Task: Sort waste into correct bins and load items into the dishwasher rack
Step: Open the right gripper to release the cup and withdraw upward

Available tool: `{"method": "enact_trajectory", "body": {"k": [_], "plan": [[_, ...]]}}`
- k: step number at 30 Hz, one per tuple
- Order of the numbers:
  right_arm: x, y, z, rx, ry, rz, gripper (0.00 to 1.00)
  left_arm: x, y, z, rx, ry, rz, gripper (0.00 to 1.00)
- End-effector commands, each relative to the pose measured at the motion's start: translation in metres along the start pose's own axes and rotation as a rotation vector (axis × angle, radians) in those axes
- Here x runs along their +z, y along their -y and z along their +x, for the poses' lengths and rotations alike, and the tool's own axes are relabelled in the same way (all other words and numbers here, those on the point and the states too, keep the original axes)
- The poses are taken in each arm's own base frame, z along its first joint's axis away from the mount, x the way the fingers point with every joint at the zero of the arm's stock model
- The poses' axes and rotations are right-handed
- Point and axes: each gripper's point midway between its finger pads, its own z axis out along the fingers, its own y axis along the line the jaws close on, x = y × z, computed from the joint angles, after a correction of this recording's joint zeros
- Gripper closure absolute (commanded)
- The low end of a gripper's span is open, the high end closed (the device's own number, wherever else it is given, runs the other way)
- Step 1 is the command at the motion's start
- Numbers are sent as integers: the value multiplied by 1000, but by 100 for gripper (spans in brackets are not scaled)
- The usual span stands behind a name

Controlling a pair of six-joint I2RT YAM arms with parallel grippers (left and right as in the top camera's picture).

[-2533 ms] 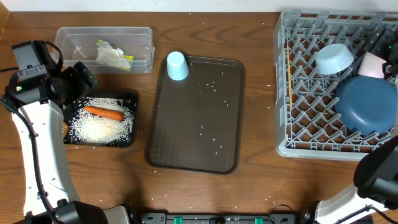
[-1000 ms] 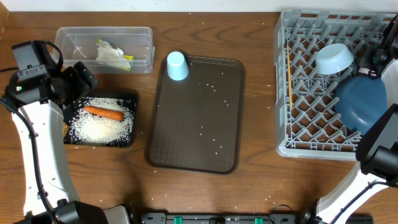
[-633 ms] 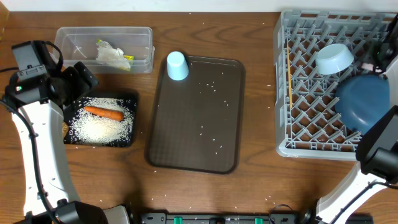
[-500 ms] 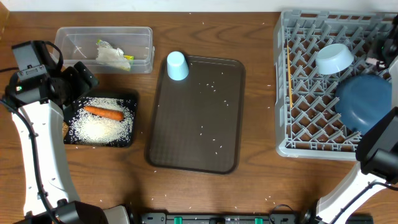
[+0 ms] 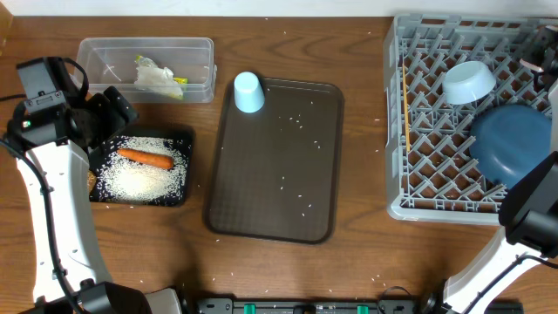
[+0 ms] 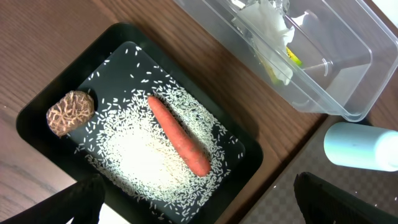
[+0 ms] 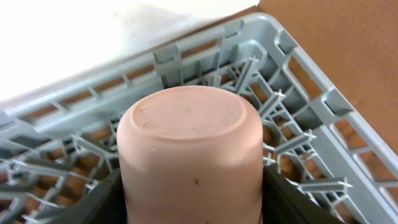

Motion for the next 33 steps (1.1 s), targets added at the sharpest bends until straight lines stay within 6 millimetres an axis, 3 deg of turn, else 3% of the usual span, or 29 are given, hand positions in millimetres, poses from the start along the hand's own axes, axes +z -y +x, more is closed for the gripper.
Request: {"method": "enact_trajectory", "body": {"k": [1, 3, 6, 9, 18, 21, 27, 33], "plan": [[7, 0, -1, 73, 11, -18, 51, -6, 0, -6, -8, 23, 2, 2], [16, -5, 5, 69, 7, -24, 50, -6, 0, -6, -8, 23, 2, 2], [30, -16, 15, 58, -6, -34, 36, -6, 0, -6, -8, 23, 2, 2], [36, -25, 24, 45, -27, -43, 33, -6, 0, -6, -8, 23, 2, 2], [25, -48, 30, 15, -54, -70, 22, -6, 0, -6, -8, 23, 2, 2], [7, -50, 18, 8, -34, -72, 20, -6, 0, -6, -8, 23, 2, 2], [-47, -51, -23, 27, 57, -104, 20, -6, 0, -6, -8, 23, 2, 2], [-115, -103, -45, 0, 109, -341, 23, -6, 0, -6, -8, 23, 2, 2]]}}
